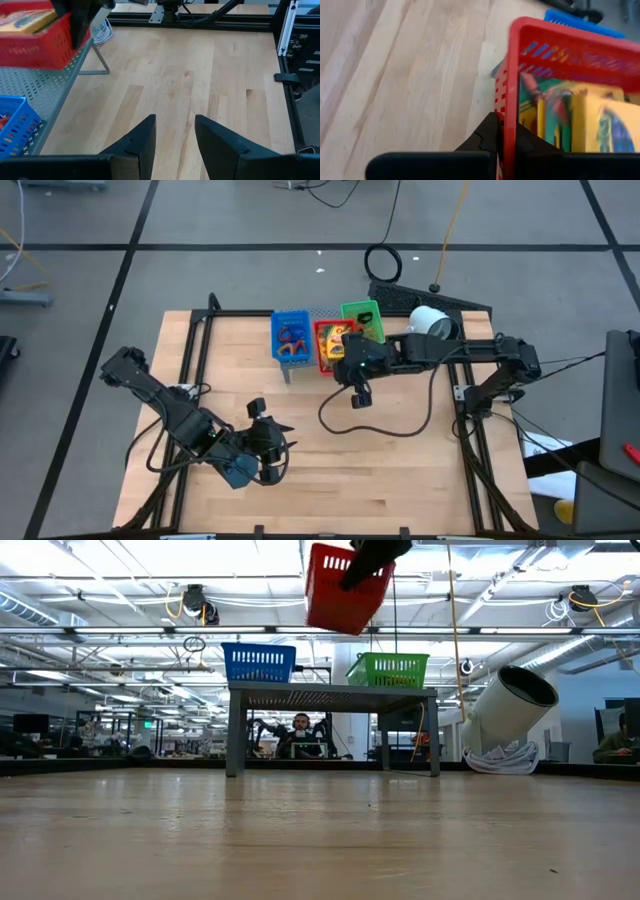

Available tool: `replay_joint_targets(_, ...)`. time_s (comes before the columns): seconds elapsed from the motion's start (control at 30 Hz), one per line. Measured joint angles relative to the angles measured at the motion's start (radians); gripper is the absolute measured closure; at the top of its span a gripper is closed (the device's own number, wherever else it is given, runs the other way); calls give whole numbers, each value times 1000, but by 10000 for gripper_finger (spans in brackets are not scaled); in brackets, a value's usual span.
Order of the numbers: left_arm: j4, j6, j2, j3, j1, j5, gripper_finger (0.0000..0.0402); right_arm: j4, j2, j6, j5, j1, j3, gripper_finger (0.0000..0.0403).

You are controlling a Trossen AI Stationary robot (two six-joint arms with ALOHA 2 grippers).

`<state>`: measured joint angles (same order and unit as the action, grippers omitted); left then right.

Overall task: Pick & Place Office Desk Supplies
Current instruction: Put the red bin on the shelf

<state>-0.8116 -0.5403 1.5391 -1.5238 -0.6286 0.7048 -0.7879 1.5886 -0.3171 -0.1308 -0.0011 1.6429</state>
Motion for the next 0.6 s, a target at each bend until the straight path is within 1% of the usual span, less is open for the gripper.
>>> replay_joint_targets(0.2,0,0,0,0,0,0,259,-11,29,1,2,-19,-3,403)
replay_joint_targets(0.4,-1,1,0,0,0,-32,259,-11,31,1,2,-26,-2,403)
replay_joint_targets(0.6,0,1,0,0,0,-32,259,-11,31,1,5,-26,-2,403)
